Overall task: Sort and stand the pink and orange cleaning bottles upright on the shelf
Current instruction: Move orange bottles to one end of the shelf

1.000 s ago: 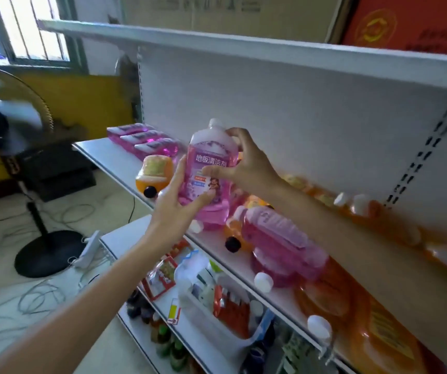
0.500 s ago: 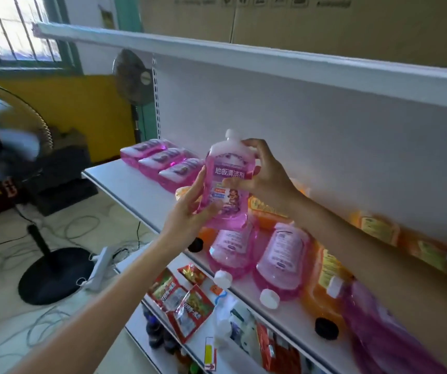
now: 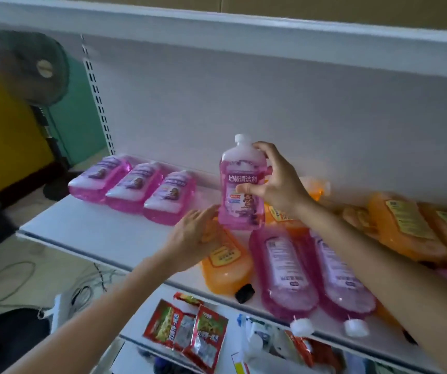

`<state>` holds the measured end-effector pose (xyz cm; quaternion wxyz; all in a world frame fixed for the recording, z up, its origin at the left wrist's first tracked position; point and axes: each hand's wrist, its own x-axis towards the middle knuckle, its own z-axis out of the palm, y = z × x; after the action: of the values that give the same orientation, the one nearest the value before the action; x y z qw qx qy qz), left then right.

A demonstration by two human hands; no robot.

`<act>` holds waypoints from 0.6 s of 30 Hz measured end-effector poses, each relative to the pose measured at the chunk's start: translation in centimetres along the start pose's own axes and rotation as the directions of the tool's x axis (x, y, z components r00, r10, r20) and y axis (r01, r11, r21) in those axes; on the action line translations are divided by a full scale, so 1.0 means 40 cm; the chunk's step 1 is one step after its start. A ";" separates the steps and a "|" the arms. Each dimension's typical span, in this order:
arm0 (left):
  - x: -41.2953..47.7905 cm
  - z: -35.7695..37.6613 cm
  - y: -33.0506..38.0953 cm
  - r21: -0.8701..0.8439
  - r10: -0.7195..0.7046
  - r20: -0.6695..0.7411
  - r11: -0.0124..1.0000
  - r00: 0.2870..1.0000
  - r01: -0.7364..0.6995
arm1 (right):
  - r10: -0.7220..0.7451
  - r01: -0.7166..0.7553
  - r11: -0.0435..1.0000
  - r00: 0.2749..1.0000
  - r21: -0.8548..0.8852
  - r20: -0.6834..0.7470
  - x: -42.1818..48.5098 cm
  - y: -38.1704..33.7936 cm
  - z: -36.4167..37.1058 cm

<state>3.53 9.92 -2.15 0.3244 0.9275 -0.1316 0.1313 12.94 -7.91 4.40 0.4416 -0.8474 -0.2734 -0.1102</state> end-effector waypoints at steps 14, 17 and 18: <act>-0.016 0.036 -0.119 0.007 0.316 -0.044 0.949 0.948 -0.316 | 0.215 -0.219 0.975 0.934 0.016 -0.285 0.089 0.040 0.206; -0.015 0.033 -0.121 -0.006 0.327 -0.019 0.945 0.945 -0.327 | 0.257 -0.255 0.966 0.950 0.033 -0.178 0.111 0.021 0.224; -0.015 0.032 -0.122 -0.010 0.336 -0.013 0.942 0.942 -0.336 | 0.276 -0.274 0.961 0.950 0.033 -0.143 0.119 0.018 0.226</act>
<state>4.78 12.89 -6.10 0.3036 0.8888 -0.2866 0.1891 16.77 0.81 0.63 0.4771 -0.8639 -0.1202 -0.1075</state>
